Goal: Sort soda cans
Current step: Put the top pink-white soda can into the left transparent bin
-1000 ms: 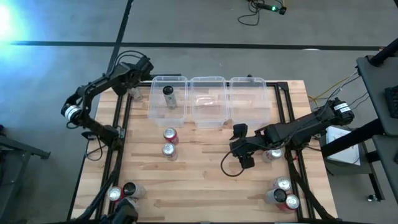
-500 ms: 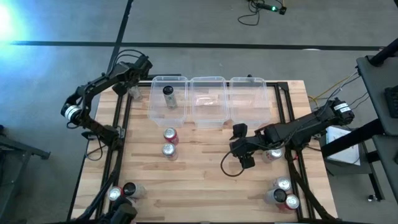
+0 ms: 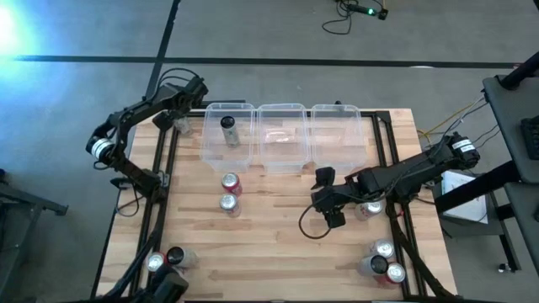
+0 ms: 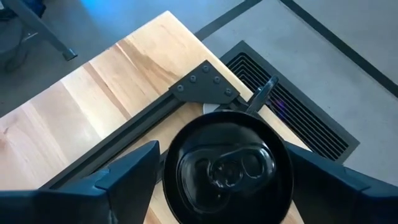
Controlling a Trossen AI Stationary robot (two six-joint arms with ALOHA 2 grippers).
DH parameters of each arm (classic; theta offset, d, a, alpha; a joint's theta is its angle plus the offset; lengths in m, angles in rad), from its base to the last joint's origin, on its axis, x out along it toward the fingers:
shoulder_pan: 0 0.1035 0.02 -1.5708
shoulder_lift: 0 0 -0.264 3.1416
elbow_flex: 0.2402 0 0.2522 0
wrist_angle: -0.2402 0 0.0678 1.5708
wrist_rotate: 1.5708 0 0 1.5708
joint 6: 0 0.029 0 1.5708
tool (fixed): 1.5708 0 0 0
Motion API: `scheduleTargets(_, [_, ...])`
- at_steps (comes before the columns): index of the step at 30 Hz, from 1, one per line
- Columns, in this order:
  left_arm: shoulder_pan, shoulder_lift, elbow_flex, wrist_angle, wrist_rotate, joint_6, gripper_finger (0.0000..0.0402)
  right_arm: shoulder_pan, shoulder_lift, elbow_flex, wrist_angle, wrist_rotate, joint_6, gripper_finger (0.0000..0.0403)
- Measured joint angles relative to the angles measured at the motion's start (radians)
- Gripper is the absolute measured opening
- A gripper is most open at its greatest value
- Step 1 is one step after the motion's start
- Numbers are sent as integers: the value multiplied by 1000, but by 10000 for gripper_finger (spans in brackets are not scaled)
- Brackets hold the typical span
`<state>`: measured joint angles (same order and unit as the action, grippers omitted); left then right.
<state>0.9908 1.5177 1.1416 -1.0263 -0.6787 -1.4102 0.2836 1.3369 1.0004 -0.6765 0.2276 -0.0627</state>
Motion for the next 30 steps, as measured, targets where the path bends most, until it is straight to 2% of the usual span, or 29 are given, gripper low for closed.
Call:
scheduleTargets(9, [0, 6, 0, -3, -18, -12, 300, 0, 0, 0, 0, 0, 11, 345])
scheduleTargets(20, [-1, 18, 1, -21, 3, 37, 245, 0, 0, 0, 0, 0, 9, 345])
scheduleTargets(25, [-4, -5, 1, -32, 50, 99, 244, 0, -8, 0, -5, 0, -5, 345])
scheduleTargets(30, [-21, -83, -2, -47, 103, 180, 249, 0, -43, 0, -7, 0, -24, 344])
